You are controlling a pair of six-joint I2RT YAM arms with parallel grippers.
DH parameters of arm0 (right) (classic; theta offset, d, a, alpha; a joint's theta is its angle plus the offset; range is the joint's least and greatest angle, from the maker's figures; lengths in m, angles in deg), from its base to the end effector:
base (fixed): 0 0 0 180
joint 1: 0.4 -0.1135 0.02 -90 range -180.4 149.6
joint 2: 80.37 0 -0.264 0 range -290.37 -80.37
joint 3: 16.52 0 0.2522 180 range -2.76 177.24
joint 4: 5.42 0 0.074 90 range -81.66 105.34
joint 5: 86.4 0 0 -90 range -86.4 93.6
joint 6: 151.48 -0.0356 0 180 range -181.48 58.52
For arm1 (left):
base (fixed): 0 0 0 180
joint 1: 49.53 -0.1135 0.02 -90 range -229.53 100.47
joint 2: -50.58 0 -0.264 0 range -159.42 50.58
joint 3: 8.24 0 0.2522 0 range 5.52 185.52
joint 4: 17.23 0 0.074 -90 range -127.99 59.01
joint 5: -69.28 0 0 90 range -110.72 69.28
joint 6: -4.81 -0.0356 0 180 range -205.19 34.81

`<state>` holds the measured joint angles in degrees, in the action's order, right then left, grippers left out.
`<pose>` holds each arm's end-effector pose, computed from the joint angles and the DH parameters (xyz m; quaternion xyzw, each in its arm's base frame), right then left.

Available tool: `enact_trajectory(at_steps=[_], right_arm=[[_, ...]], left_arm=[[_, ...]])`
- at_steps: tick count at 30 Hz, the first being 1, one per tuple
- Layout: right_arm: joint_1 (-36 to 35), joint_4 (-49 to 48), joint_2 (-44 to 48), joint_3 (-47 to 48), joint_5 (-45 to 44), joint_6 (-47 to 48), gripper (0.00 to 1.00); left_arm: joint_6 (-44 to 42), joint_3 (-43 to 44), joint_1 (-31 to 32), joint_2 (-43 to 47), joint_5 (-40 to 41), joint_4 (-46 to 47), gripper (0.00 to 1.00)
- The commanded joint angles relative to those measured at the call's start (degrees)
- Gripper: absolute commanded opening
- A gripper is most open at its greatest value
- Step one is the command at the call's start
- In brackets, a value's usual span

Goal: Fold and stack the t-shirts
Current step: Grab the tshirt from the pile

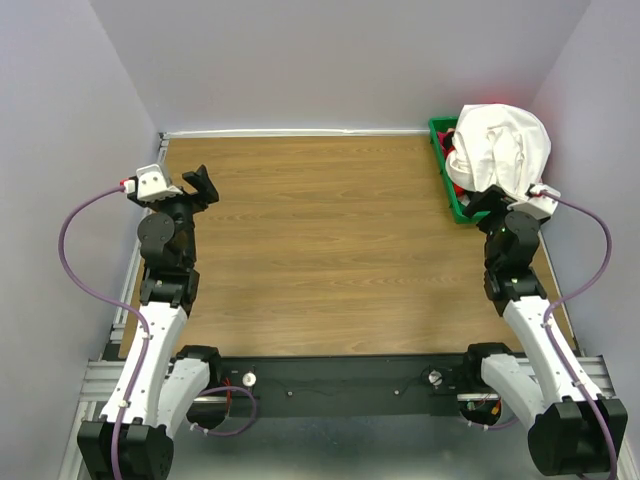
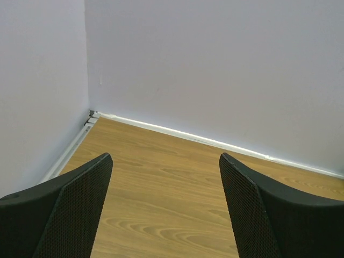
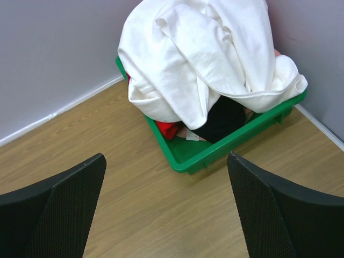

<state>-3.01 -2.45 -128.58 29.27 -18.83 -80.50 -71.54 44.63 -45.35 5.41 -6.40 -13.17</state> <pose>0.2029 -0.0043 0.2896 0.2331 0.6993 -0.0174 0.6755 0.1902 -0.0051 0.3566 -0.1480 0.6159 -0.0416 0.7727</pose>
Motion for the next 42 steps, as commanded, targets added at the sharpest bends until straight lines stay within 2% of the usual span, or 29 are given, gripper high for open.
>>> enact_trajectory(at_steps=[1,5,12,14,18,23,27,35,37,39,40,41,42], right_arm=[[0.2,2.3,0.5,3.2,-1.3,1.3,1.0],[0.2,4.4,-0.5,7.0,-1.4,3.5,1.0],[0.2,6.5,-9.3,18.9,-0.3,3.5,1.0],[0.2,7.1,-16.0,22.6,-0.2,4.5,1.0],[0.2,9.9,-30.6,36.1,-4.0,7.3,1.0],[0.7,13.3,-48.2,48.0,-3.5,8.6,1.0],[0.9,14.0,-57.1,54.0,-0.9,8.2,1.0],[1.2,15.9,-67.3,61.7,-4.4,8.9,1.0],[1.4,16.0,-68.2,62.4,-4.7,9.5,0.97],[1.6,16.4,-69.5,63.1,-5.6,10.0,0.89],[1.6,16.6,-69.7,63.1,-6.1,10.2,0.84],[1.7,16.8,-69.7,63.0,-6.7,10.3,0.73],[1.7,16.9,-69.7,62.8,-6.8,10.5,0.67]], left_arm=[[1.3,2.3,-0.1,1.2,-1.0,0.1,0.89],[3.4,4.3,-0.1,1.5,-3.1,-2.3,0.94],[1.6,17.3,-0.1,-4.1,-13.5,-14.3,0.95],[1.6,20.7,-0.2,-7.5,-14.1,-17.4,0.95],[-0.6,23.6,-0.2,-13.4,-16.7,-24.1,0.97],[-0.3,19.5,-1.0,-14.9,-17.7,-20.6,0.97],[-0.9,17.8,-1.5,-14.7,-18.1,-20.4,0.97],[-2.4,15.8,-1.6,-12.3,-16.3,-19.7,0.97],[-2.6,15.7,-1.6,-12.2,-16.3,-19.6,0.97],[-2.6,15.6,-1.6,-12.5,-16.5,-19.6,0.97],[-2.6,15.6,-1.6,-12.6,-16.6,-19.6,0.97],[-2.5,15.6,-1.6,-12.6,-16.7,-19.6,0.97],[-2.6,15.6,-1.6,-12.7,-16.7,-19.7,0.97]])
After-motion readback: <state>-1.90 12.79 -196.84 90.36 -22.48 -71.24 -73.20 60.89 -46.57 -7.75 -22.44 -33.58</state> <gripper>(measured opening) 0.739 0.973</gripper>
